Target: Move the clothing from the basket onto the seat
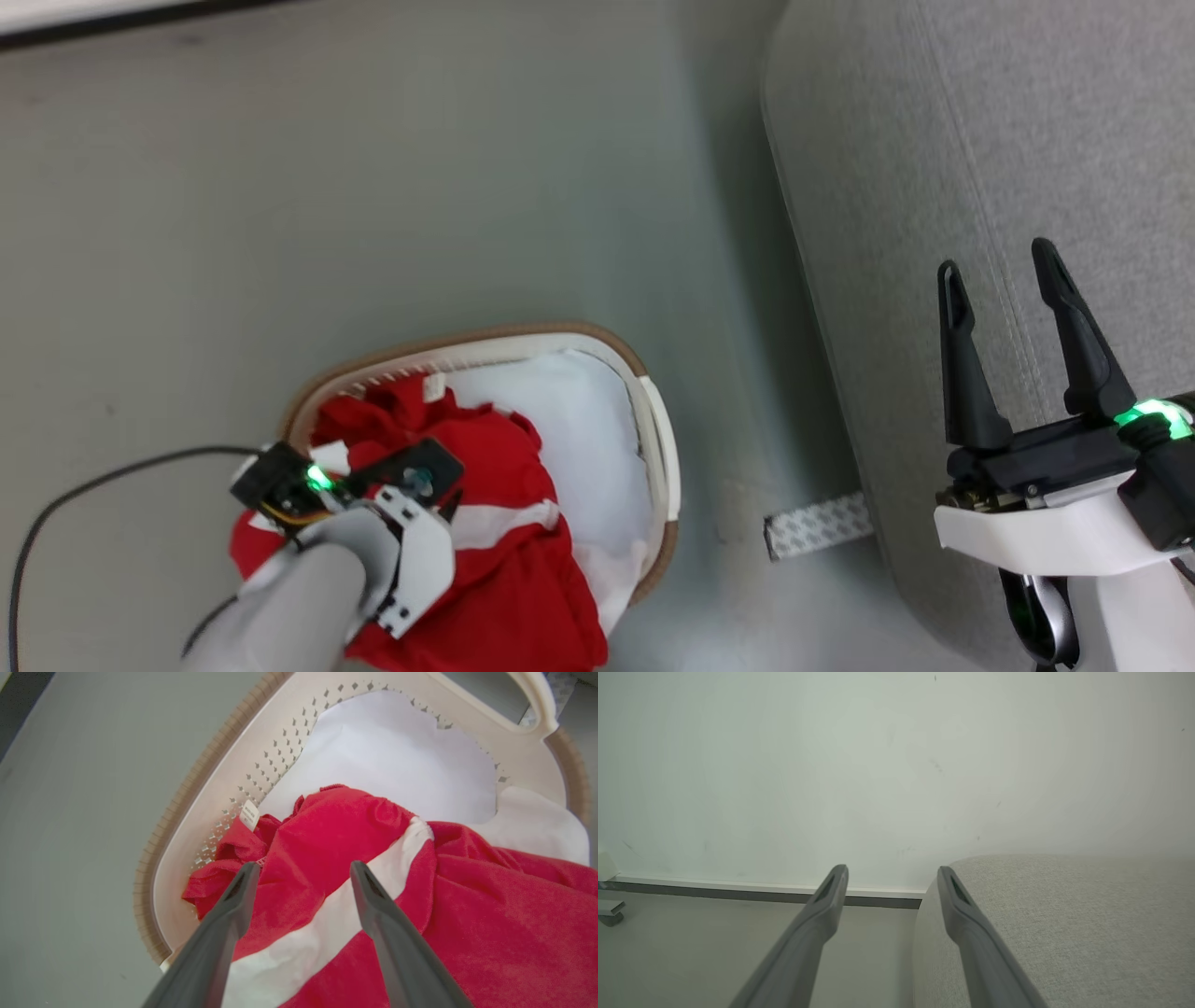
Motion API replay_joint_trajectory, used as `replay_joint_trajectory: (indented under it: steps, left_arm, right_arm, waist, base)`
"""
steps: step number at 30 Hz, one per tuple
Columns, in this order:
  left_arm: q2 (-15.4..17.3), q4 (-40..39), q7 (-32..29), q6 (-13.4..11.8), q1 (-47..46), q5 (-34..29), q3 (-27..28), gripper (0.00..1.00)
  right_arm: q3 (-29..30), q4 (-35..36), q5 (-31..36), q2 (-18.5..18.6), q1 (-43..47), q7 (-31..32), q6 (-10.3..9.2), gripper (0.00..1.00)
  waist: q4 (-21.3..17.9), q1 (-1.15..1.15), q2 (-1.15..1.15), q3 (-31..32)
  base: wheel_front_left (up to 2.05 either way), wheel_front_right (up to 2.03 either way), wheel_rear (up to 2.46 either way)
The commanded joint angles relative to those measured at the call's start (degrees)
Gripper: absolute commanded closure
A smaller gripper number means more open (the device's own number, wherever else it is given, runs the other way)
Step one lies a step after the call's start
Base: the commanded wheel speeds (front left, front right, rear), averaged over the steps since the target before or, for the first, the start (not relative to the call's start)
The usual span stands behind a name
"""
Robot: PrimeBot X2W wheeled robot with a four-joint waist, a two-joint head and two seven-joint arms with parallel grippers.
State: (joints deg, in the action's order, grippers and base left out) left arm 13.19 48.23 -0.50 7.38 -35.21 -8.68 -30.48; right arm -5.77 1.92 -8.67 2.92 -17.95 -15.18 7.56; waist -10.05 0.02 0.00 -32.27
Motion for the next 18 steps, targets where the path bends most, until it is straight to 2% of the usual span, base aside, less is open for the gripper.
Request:
replay_joint_trajectory:
  steps: [1,9,16,17,18]
  left_arm:
    - [1.2,1.1,-0.9,0.0,-2.6,1.1,-0.7,0.00]
    - [4.2,8.3,-7.0,-0.8,-9.4,1.3,-0.4,0.00]
    - [4.0,11.8,-6.2,-1.2,-11.2,2.1,-0.7,0.00]
    - [3.9,12.3,-5.9,-1.2,-11.3,2.1,-0.8,0.02]
    - [3.7,12.7,-5.6,-1.1,-11.4,2.2,-1.0,0.55]
  right_arm:
    - [-0.1,0.7,-0.7,0.0,-1.3,0.0,-0.13,0.00]
    - [-0.7,4.6,-3.5,0.0,-3.5,0.0,-0.14,0.00]
    - [-0.5,5.0,-3.9,0.0,-2.9,0.0,-0.14,0.00]
    - [-0.5,4.9,-4.0,0.0,-2.8,0.0,-0.13,0.00]
    - [-0.4,4.7,-3.9,0.0,-2.7,0.0,-0.13,0.00]
  waist:
    - [-3.5,-0.02,0.00,-5.7]
    - [-6.2,-0.02,0.00,-13.3]
    - [-6.9,-0.02,0.00,-15.6]
    - [-6.8,-0.02,0.00,-15.5]
    - [-6.7,-0.02,0.00,-15.4]
  base:
    - [0.00,0.00,0.00]
    - [0.00,0.00,0.00]
    - [0.00,0.00,0.00]
    - [0.00,0.00,0.00]
    - [0.00,0.00,0.00]
